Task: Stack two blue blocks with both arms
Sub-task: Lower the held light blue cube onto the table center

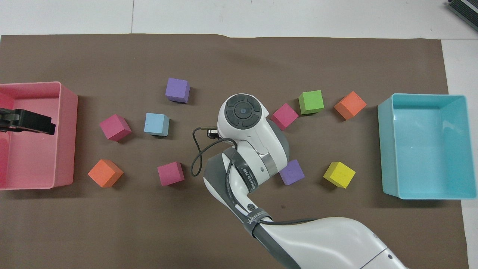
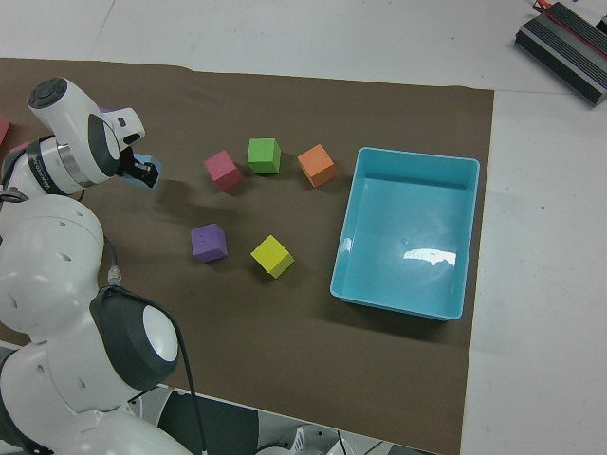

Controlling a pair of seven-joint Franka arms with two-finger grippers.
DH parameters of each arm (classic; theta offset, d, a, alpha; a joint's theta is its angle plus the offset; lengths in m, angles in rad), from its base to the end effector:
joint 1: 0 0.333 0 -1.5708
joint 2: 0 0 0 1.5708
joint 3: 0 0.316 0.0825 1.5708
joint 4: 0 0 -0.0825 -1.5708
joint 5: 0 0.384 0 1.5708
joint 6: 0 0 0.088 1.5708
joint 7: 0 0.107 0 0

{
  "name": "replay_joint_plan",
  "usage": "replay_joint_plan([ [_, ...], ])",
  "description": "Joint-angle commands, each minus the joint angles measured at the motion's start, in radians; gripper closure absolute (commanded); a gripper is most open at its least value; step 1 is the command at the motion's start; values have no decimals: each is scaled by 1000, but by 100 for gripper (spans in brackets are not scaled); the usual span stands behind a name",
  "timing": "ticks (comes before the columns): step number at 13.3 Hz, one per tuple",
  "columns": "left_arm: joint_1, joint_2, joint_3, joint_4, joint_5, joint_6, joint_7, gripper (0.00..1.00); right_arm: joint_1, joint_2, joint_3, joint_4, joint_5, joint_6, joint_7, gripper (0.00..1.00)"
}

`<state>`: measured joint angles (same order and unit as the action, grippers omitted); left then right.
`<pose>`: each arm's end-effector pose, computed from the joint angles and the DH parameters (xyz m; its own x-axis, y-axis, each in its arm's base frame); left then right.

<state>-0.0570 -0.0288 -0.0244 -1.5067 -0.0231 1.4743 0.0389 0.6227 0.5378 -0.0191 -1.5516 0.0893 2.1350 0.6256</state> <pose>0.5337 -0.0464 0.6617 0.9925 -0.1222 -0.0027 -0.1221 -0.9923 0.0224 0.5730 0.4021 0.3407 0.9979 -0.0649 -0.0038 -0.0650 -0.9946 -0.0808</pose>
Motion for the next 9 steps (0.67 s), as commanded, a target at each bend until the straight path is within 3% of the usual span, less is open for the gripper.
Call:
replay_joint_plan([
  [1, 11, -25, 3, -24, -6, 11, 6, 0, -2, 2, 21, -41, 17, 26, -37, 100],
  [9, 2, -2, 6, -15, -6, 75, -1, 0, 14, -15, 19, -104, 1, 16, -53, 100],
])
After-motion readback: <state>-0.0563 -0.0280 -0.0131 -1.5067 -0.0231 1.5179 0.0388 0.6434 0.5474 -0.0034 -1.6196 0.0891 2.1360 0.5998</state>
